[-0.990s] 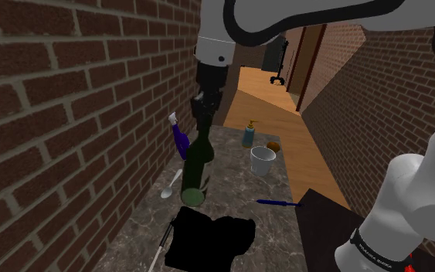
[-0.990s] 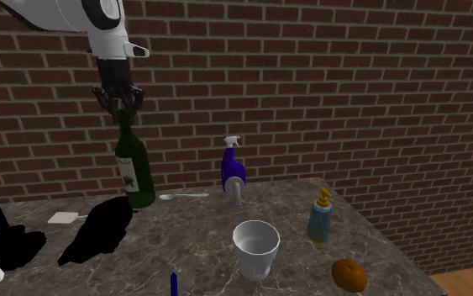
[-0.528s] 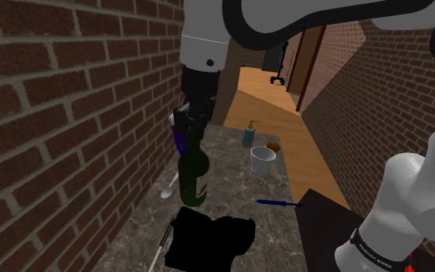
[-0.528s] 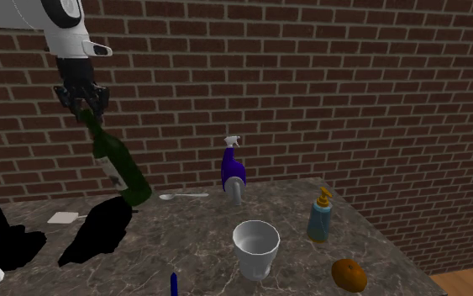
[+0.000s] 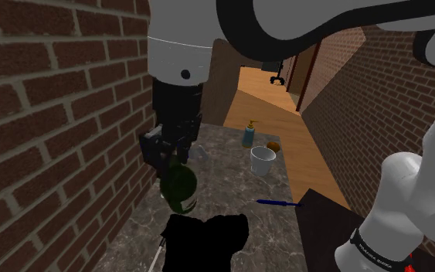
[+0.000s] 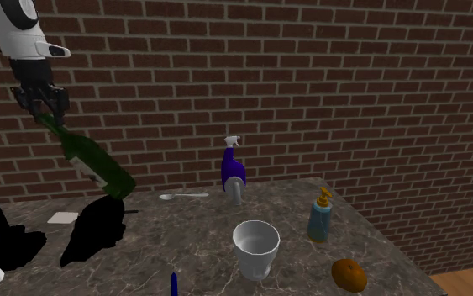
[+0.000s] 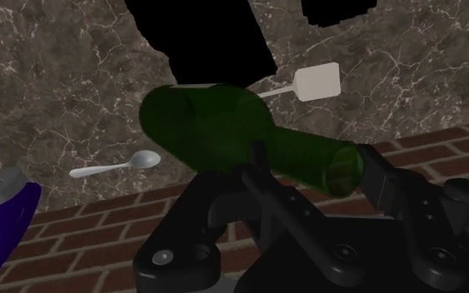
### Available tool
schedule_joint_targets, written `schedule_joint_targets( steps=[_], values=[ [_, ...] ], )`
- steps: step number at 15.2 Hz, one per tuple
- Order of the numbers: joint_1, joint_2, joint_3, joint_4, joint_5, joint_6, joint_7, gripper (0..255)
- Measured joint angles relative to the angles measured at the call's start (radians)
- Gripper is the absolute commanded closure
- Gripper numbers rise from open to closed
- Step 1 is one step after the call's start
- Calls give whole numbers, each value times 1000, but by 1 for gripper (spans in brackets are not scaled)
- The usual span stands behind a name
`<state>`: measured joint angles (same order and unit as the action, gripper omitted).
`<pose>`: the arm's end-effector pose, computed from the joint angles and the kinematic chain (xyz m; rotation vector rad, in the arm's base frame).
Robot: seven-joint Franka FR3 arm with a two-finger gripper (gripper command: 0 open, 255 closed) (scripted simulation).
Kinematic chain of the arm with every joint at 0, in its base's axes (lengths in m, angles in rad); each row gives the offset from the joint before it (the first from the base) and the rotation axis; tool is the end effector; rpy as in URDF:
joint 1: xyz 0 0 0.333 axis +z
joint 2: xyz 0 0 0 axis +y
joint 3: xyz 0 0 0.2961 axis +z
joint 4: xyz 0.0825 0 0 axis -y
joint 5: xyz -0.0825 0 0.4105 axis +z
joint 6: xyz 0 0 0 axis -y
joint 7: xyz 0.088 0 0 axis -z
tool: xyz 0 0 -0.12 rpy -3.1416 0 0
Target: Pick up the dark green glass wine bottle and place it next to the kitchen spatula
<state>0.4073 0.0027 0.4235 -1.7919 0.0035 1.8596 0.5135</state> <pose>0.4028 0.4413 0.5043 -3.0579 -0.4878 -0.0747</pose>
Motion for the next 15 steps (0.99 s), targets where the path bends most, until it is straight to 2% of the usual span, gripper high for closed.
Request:
schedule_joint_targets(
  steps=[7,15],
  values=[
    [97,129,77,149,-75,-35,183,255],
    [270,342,128,401,-202,-111,392,255]
  ],
)
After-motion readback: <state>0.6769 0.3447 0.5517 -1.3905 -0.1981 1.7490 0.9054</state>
